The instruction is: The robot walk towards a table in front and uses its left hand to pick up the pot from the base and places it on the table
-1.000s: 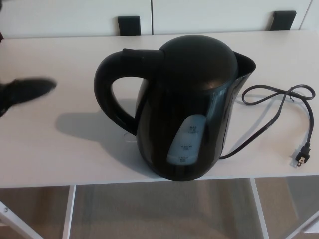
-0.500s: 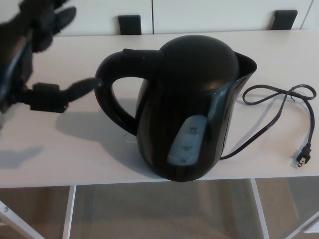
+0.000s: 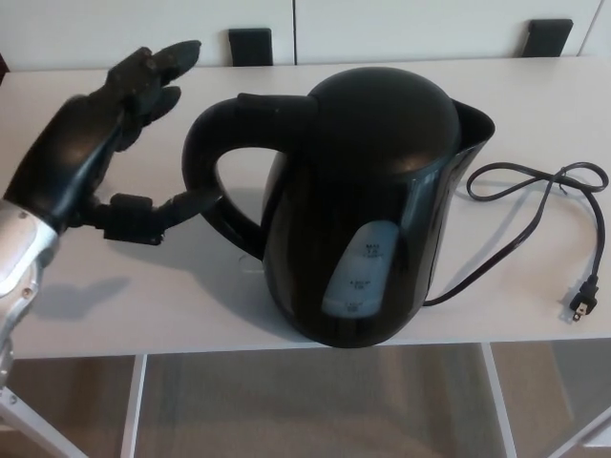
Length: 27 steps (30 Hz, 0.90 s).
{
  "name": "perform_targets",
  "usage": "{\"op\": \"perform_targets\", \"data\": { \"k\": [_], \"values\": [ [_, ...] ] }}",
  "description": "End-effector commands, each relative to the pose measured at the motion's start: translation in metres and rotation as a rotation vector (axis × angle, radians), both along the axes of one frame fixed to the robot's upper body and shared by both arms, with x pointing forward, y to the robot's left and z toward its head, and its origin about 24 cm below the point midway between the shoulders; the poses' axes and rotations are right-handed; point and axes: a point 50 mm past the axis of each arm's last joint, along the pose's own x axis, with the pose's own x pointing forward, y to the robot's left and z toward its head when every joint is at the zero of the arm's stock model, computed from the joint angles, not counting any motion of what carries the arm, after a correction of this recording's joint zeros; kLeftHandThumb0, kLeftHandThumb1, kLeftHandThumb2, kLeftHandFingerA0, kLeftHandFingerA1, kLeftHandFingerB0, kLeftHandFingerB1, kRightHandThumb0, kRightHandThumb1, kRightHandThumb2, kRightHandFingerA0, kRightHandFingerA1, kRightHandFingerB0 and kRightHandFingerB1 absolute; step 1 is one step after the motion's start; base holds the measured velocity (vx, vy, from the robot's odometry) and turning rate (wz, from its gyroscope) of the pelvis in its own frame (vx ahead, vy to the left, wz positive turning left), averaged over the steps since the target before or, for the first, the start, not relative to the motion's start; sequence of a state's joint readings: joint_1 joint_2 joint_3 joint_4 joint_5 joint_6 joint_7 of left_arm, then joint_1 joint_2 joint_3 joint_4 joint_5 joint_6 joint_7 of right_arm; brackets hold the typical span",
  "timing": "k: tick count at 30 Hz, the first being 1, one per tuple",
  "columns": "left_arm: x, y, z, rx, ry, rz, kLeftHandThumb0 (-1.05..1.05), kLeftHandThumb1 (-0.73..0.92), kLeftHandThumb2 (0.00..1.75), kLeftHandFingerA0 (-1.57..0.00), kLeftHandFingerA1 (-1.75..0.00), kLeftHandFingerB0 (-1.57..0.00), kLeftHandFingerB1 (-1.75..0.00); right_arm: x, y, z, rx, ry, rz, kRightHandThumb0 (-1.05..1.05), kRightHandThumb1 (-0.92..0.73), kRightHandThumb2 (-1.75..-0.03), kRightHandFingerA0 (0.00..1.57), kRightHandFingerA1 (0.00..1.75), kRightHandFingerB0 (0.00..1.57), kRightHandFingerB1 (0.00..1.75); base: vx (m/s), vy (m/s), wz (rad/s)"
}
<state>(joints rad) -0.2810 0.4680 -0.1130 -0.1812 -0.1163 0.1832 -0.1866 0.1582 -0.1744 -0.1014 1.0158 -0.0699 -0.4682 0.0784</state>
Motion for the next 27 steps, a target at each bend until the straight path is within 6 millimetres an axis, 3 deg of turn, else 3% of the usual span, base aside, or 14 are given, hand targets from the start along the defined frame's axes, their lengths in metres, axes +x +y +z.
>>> {"op": "perform_targets", "data": {
  "k": [1,2,3,15,23,27],
  "values": [
    [0.005,-0.006,0.0,0.07,-0.02,0.053,-0.33,0.25,0.85,0.0,-0.48,0.0,-0.48,0.001,-0.007,0.003,-0.02,0.003,-0.007,-1.05,-0.73,-0.68,0.0,0.27,0.0,0.27,0.0,0.0,0.0],
    [0.006,-0.007,0.0,0.082,-0.027,0.063,-0.33,0.25,0.85,0.0,-0.48,0.0,-0.48,0.002,-0.007,0.003,-0.019,0.0,-0.006,-1.05,-0.73,-0.68,0.0,0.27,0.0,0.27,0.0,0.0,0.0],
    [0.007,-0.009,0.0,0.092,-0.033,0.072,-0.61,0.43,0.68,-0.17,-0.38,-0.1,-0.34,0.002,-0.006,0.003,-0.012,-0.003,-0.01,-1.05,-0.73,-0.68,0.0,0.22,0.0,0.21,0.0,0.0,0.0],
    [0.014,-0.031,-0.003,0.033,-0.087,0.193,-0.55,0.41,0.67,-0.26,-0.42,-0.2,-0.37,0.009,-0.005,0.006,-0.015,-0.019,-0.012,-1.05,-0.72,-0.7,0.0,0.38,0.0,0.22,0.0,0.0,0.0],
    [0.02,-0.031,-0.011,0.032,-0.051,0.232,-0.44,0.39,0.63,-0.26,-0.41,-0.2,-0.36,0.01,-0.006,0.006,0.002,-0.019,-0.017,-1.05,-0.73,-0.67,0.0,0.28,0.0,0.15,0.0,0.0,0.0],
    [0.022,-0.027,-0.016,0.026,-0.048,0.238,-0.4,0.39,0.61,-0.28,-0.43,-0.21,-0.35,0.014,-0.005,0.008,-0.004,-0.029,-0.015,-1.05,-0.73,-0.69,0.0,0.3,0.0,0.24,0.0,0.0,0.0]
  ]
}}
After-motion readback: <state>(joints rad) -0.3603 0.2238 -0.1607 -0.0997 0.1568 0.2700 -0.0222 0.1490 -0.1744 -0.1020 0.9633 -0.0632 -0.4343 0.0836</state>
